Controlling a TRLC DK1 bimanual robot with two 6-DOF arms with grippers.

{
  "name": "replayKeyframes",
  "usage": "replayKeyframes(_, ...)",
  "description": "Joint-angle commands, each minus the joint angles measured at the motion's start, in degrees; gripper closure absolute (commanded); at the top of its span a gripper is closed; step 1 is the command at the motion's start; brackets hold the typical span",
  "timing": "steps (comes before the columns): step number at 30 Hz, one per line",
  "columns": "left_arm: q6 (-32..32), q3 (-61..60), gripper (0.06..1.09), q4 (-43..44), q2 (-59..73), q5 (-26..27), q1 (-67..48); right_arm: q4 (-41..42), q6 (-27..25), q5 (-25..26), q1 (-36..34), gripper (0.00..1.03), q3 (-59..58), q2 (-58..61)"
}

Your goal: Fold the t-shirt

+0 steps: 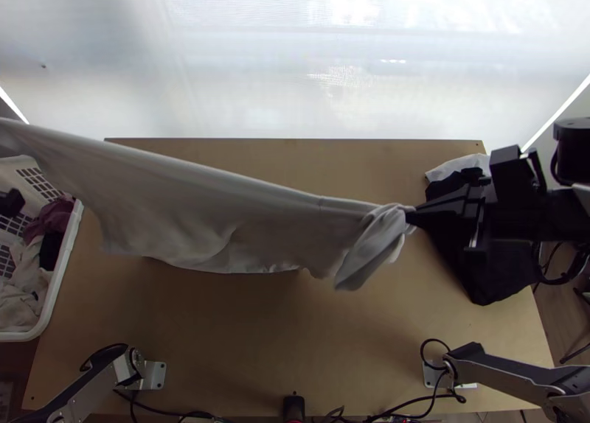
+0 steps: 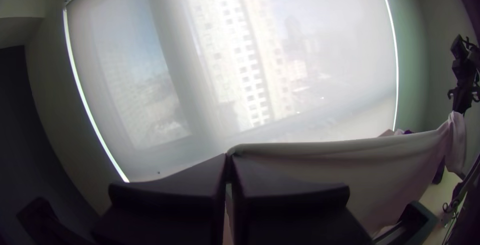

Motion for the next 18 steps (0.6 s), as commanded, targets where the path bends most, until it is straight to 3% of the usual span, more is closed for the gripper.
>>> replayKeyframes(1,7.19,-14.07,1.05,-4.67,-11.15,1.58,-1.38,-3.08,-3.61,-1.29,2.71,1.0,-22.54,-9.13)
replayKeyframes(5,8.42,-26.73,1.05,2.72,-15.36,0.53,-0.77,0.7,-7.04,-1.03,-0.19,1.0,-35.11,-9.66)
replayKeyframes(9,8.95,-35.96,1.05,7.99,-18.62,0.44,-0.42,5.36,-9.76,3.1,-0.63,1.0,-42.67,-5.62)
replayKeyframes(18,18.26,-57.58,1.05,16.25,-25.56,0.53,1.52,22.32,-7.83,8.2,-4.14,1.0,-48.65,4.14)
